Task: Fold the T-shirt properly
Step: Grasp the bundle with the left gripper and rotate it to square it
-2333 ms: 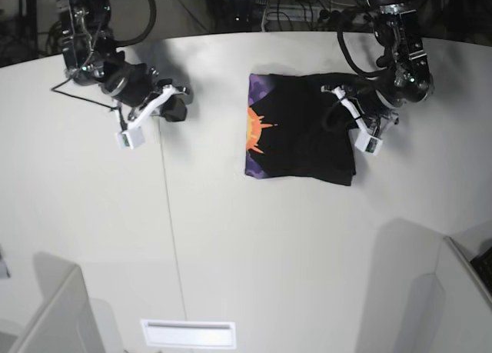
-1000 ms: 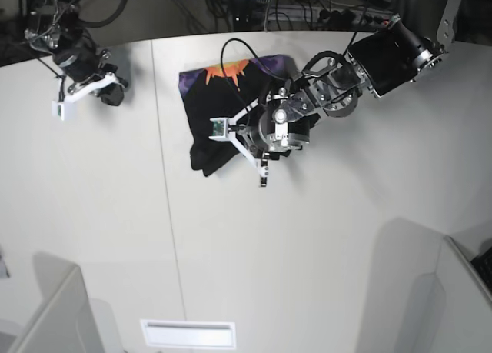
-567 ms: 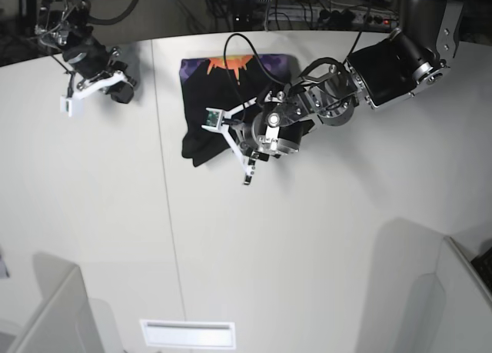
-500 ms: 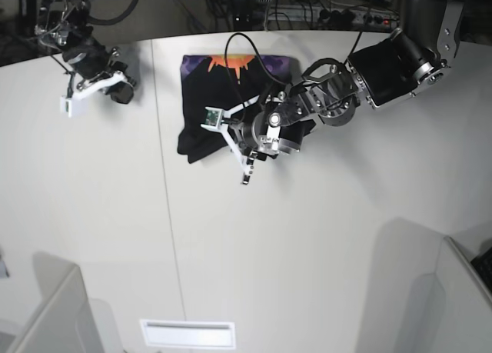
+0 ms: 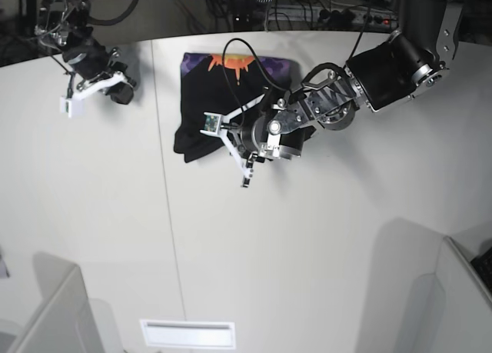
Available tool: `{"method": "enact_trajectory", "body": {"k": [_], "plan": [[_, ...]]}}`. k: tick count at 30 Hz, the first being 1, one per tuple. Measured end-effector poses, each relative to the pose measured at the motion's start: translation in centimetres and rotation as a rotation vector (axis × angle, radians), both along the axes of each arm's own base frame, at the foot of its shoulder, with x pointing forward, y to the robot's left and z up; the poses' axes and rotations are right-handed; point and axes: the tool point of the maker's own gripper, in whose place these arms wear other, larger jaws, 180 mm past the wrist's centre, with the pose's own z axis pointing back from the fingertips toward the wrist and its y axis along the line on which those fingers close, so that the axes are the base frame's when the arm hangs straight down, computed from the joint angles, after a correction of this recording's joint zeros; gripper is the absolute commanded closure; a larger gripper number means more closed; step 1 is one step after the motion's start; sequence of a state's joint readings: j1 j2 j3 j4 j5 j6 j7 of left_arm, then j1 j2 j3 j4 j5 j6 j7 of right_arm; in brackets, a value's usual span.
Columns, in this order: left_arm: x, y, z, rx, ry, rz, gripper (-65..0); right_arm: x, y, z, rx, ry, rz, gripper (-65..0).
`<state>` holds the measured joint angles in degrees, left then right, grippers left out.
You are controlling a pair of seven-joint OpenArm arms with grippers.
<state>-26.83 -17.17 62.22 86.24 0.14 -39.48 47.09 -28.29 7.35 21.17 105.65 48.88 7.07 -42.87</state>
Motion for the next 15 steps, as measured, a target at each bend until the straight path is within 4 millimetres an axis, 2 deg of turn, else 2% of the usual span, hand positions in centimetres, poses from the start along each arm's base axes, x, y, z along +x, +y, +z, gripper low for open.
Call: {"method": "enact_trajectory", "body": {"k": [15], "plan": [[-0.2, 1.1, -0.3, -0.028, 0.021, 0.023, 0.0, 0.2, -0.1, 0.1, -0.005, -0.005, 0.003, 0.0]]}}
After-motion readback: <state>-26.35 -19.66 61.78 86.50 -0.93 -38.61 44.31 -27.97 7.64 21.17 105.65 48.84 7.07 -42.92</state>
